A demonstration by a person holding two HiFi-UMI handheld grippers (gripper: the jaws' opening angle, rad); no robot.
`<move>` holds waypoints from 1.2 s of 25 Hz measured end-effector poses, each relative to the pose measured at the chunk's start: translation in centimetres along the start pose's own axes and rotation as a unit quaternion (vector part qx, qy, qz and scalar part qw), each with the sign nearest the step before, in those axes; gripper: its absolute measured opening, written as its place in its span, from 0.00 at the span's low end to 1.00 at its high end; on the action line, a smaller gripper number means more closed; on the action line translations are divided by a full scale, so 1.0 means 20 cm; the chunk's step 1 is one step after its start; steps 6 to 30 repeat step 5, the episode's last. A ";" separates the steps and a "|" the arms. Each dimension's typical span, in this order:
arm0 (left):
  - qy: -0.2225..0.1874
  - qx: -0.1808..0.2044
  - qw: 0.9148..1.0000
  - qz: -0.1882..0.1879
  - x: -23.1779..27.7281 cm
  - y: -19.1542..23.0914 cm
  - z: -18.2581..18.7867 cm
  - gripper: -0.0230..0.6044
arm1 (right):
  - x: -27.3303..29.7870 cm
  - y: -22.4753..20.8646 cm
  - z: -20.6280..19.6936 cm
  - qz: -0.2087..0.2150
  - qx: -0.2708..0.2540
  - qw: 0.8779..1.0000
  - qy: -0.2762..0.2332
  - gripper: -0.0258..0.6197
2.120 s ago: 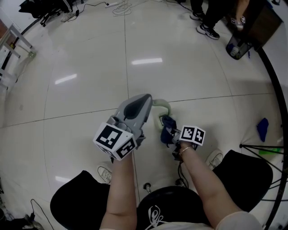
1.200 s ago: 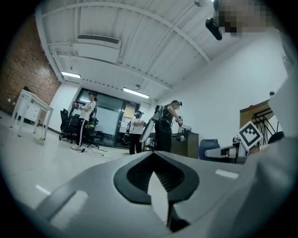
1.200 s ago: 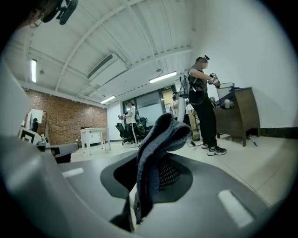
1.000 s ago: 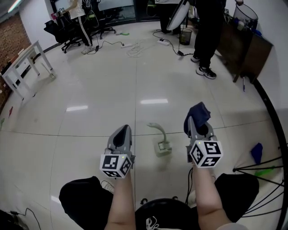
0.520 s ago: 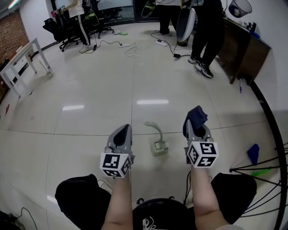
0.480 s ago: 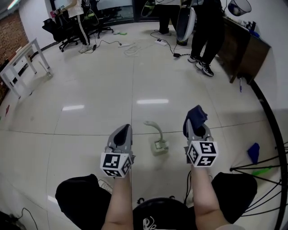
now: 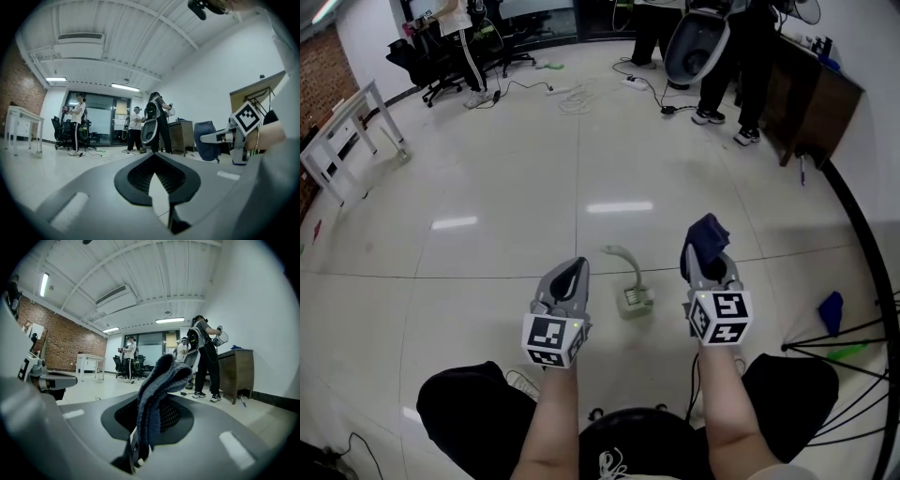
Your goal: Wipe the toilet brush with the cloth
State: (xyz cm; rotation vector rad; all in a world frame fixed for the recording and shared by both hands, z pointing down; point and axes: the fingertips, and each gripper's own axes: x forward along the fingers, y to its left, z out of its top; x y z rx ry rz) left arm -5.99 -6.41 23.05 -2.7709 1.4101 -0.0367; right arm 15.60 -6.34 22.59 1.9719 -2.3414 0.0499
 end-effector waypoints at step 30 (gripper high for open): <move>-0.017 -0.021 1.000 -0.014 -0.01 -0.04 0.02 0.05 | -0.01 0.01 -0.02 -0.002 0.001 1.000 0.003 0.13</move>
